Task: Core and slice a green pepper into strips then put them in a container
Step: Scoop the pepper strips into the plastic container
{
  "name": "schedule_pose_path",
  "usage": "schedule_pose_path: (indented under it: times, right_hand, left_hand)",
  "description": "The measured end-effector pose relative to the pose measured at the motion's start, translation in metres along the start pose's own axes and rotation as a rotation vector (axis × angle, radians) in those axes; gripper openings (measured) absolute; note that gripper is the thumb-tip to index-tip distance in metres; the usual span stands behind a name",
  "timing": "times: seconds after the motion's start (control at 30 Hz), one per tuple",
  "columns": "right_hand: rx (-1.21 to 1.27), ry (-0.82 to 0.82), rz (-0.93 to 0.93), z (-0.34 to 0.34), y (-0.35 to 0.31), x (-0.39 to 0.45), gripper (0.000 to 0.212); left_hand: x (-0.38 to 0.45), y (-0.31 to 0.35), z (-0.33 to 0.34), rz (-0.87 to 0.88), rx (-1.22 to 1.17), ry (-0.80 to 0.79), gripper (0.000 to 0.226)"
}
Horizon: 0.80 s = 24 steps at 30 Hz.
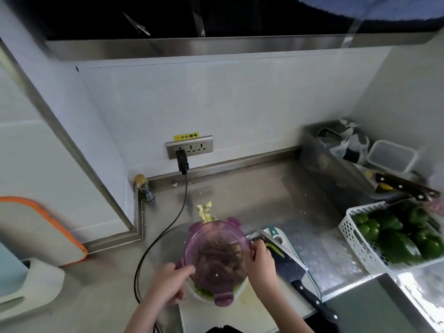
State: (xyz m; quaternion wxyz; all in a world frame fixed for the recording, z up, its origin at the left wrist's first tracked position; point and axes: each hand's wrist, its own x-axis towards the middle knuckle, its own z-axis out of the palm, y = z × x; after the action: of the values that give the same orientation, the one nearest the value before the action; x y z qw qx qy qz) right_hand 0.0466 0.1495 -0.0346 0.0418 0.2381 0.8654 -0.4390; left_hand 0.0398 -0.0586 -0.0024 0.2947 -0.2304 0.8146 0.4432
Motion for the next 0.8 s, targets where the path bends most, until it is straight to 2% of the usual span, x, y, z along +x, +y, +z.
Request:
schedule_pose_path:
  times: [0.1, 0.17, 0.2, 0.27, 0.33, 0.4, 0.47, 0.57, 0.63, 0.7, 0.8]
  right_hand:
    - [-0.107, -0.054, -0.001, -0.001, 0.009, -0.010, 0.020]
    - [-0.190, -0.061, -0.017, 0.000, 0.012, -0.015, 0.023]
    - [-0.210, -0.057, -0.024, 0.001, 0.011, -0.017, 0.023]
    - [-0.295, -0.031, -0.057, 0.000, 0.005, -0.018, 0.037]
    - [-0.424, 0.003, -0.143, -0.001, -0.007, -0.017, 0.051]
    - [-0.486, 0.003, -0.266, 0.001, -0.020, -0.011, 0.055]
    - [-0.539, -0.019, -0.351, 0.012, -0.028, -0.002, 0.056]
    - [-0.610, -0.036, -0.349, 0.032, -0.022, 0.005, 0.072]
    - [-0.596, -0.029, -0.328, 0.039, -0.014, 0.008, 0.075]
    - [-0.581, -0.017, -0.317, 0.040, -0.015, 0.009, 0.071]
    - [-0.621, -0.025, -0.281, 0.038, -0.020, 0.010, 0.056]
  left_hand:
    - [-0.005, -0.005, -0.002, -0.102, 0.056, -0.121, 0.026]
    - [-0.001, -0.009, 0.000, -0.104, 0.076, -0.111, 0.026]
    - [0.001, -0.010, 0.001, -0.075, 0.088, -0.072, 0.033]
    - [0.006, -0.013, 0.004, 0.053, 0.192, 0.022, 0.064]
    - [0.007, -0.008, 0.006, 0.273, 0.273, 0.179, 0.085]
    - [0.013, 0.001, 0.010, 0.490, 0.374, 0.309, 0.079]
    - [0.029, 0.006, 0.021, 0.617, 0.491, 0.344, 0.072]
    - [0.039, 0.008, 0.038, 0.644, 0.600, 0.353, 0.069]
    - [0.041, 0.007, 0.044, 0.674, 0.588, 0.434, 0.058]
    - [0.048, 0.004, 0.047, 0.716, 0.565, 0.490, 0.045]
    - [0.046, 0.007, 0.046, 0.671, 0.521, 0.455, 0.042]
